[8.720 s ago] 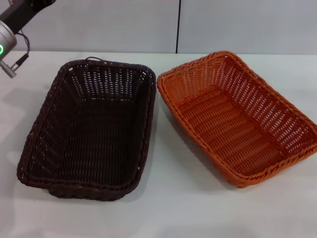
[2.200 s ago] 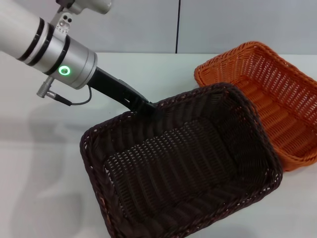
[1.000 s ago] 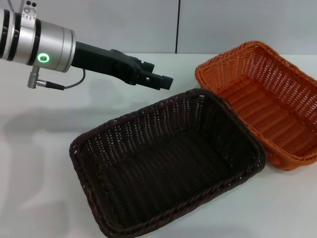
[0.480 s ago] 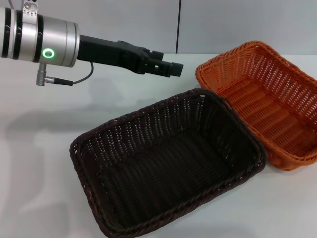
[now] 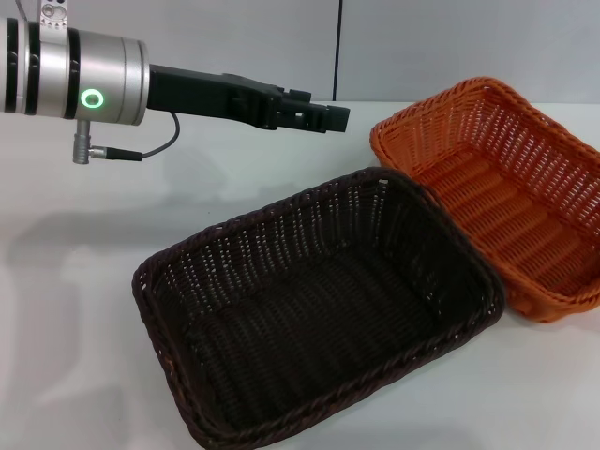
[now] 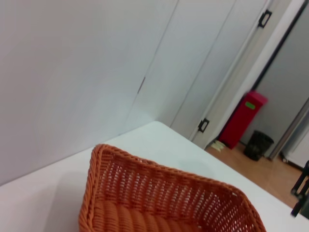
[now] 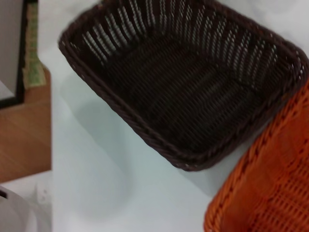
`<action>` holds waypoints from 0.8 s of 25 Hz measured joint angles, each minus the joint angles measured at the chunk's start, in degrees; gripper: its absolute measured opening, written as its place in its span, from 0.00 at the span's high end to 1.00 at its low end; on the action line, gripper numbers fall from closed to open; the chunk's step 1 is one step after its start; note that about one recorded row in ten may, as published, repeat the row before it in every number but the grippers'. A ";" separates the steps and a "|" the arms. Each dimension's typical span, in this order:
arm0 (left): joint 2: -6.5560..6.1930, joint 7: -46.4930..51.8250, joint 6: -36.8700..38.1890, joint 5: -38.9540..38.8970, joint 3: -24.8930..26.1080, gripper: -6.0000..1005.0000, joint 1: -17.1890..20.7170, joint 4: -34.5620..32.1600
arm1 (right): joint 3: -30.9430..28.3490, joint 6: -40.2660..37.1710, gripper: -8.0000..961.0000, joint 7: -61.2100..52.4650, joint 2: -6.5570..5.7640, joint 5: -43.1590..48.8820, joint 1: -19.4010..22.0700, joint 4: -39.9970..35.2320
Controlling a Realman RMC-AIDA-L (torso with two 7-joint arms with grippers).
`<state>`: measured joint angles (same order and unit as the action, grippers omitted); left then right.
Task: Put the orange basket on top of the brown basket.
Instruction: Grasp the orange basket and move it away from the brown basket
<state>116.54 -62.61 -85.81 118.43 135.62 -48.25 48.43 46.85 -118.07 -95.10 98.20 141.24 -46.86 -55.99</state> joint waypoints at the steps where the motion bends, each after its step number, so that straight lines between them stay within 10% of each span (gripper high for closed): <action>1: 0.00 0.01 0.23 -0.52 0.00 0.18 0.23 -0.08 | 0.16 0.83 0.34 0.53 0.51 0.71 -0.01 0.04; 20: -0.30 0.94 3.56 -2.88 0.09 0.18 0.37 -3.17 | 3.84 11.00 0.35 4.95 6.39 10.53 -0.45 3.18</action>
<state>116.24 -61.67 -82.25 115.54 135.70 -47.88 45.26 50.69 -107.07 -90.16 104.60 151.77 -47.31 -52.81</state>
